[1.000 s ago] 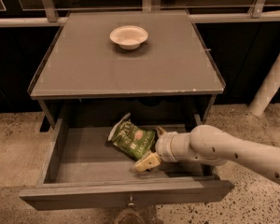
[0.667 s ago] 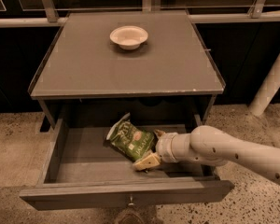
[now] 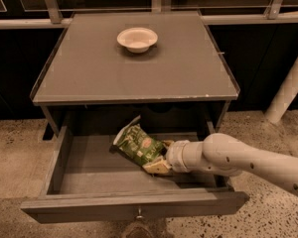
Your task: Pick green jalapeno chip bag from top drawer and place on counter
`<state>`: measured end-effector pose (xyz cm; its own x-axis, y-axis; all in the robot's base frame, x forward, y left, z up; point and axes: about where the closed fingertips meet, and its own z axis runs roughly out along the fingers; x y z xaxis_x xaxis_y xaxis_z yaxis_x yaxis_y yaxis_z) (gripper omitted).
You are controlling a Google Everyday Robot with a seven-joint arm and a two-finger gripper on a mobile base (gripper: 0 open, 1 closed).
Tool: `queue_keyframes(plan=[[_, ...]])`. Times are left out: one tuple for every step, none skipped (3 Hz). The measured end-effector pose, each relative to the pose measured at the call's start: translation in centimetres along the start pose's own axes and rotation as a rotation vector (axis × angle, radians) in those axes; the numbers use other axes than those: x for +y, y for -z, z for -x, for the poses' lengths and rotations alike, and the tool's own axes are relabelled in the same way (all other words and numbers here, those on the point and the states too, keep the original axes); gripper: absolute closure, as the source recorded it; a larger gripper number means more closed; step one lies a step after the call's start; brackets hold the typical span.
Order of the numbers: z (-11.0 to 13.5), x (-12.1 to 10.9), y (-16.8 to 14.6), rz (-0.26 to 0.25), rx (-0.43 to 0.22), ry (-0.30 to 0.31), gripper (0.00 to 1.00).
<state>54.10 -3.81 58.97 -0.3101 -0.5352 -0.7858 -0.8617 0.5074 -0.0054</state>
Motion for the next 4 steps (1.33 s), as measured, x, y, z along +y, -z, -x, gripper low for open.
queue_keyframes(plan=[[0.0,0.0,0.0,0.000,0.000,0.000,0.87],[0.8,0.6,0.5,0.040,-0.020,0.014,1.00],[1.2,1.8,2.9,0.064,0.004,-0.009,1.00],[2.1,3.7,6.2,0.055,0.064,-0.046,1.00]])
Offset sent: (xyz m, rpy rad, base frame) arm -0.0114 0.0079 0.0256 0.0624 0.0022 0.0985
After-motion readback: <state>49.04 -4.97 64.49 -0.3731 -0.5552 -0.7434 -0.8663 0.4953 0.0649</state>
